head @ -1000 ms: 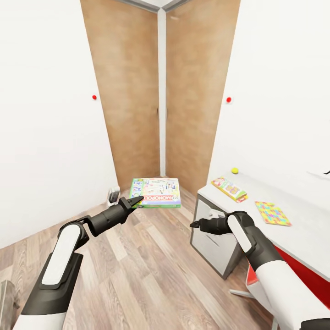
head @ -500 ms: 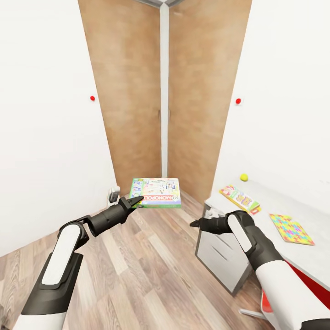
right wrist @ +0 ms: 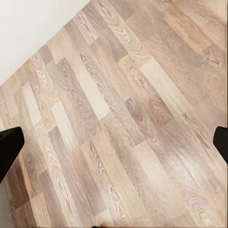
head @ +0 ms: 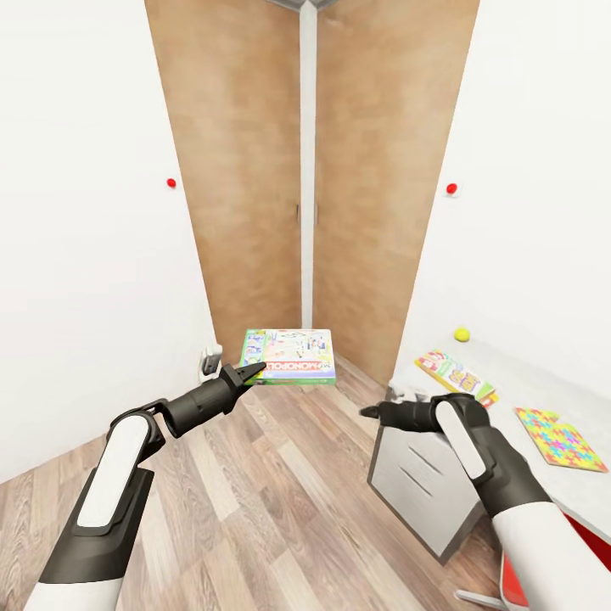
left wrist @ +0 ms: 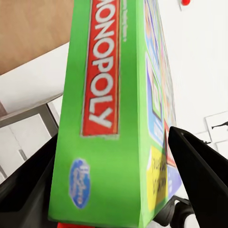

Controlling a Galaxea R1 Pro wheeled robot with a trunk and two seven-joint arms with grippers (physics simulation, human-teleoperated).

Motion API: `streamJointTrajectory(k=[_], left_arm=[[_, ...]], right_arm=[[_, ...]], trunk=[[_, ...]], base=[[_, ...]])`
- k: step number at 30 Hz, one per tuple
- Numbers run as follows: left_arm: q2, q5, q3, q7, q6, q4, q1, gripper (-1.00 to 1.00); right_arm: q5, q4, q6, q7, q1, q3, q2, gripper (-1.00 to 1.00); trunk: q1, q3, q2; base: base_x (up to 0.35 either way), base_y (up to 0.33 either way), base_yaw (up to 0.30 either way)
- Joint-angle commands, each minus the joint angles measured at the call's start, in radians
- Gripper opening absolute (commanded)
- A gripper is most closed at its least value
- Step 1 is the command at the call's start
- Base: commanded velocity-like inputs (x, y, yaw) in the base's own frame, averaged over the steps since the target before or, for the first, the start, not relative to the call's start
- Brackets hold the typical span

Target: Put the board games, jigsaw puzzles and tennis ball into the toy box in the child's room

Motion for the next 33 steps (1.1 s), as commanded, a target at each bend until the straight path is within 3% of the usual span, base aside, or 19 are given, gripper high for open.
streamJointTrajectory(k=[1, 8, 16, 20, 23, 30, 31, 33], left_arm=[[0.000, 0.011, 0.001, 0.011, 0.003, -0.001, -0.001, -1.00], [-0.002, 0.011, -0.001, 0.011, 0.003, -0.001, -0.001, -1.00], [-0.002, 0.012, -0.001, 0.011, 0.003, -0.001, -0.001, -1.00], [-0.002, 0.012, -0.001, 0.010, 0.003, -0.001, -0.001, -1.00], [-0.002, 0.012, -0.001, 0.010, 0.003, -0.001, -0.001, -1.00], [-0.002, 0.012, -0.001, 0.010, 0.003, -0.001, -0.001, -1.00], [-0.003, 0.012, -0.001, 0.009, 0.003, -0.002, -0.001, -1.00], [-0.003, 0.012, -0.005, 0.008, 0.003, -0.003, -0.001, -1.00]], right_arm=[[0.010, -0.025, 0.003, 0.010, 0.013, 0.000, -0.007, 1.00], [0.008, -0.111, 0.001, 0.010, 0.066, -0.006, -0.025, 1.00], [0.009, -0.193, 0.008, 0.013, 0.081, -0.016, -0.034, 1.00], [0.007, -0.238, 0.031, 0.015, 0.084, -0.046, -0.048, 1.00], [-0.003, -0.290, 0.044, 0.017, 0.086, -0.109, -0.070, 1.00], [-0.021, -0.335, 0.044, 0.019, 0.088, -0.165, -0.090, 1.00], [-0.034, -0.362, 0.044, 0.021, 0.091, -0.187, -0.116, 1.00], [-0.055, -0.378, 0.044, 0.032, 0.098, -0.196, -0.138, 1.00]], trunk=[[0.001, -0.002, -0.002], [0.001, -0.002, -0.002], [0.001, -0.002, -0.002], [0.001, -0.002, -0.002], [0.001, -0.002, -0.002], [0.001, -0.002, -0.002], [0.001, -0.002, -0.002], [0.001, -0.002, -0.002]], base=[[0.022, 0.010, 0.000], [0.012, 0.006, 0.000], [0.003, 0.001, -0.014], [0.001, 0.000, -0.136], [0.000, 0.000, -0.212], [0.000, 0.000, -0.254], [0.000, 0.000, -0.275], [0.000, 0.000, -0.277]])
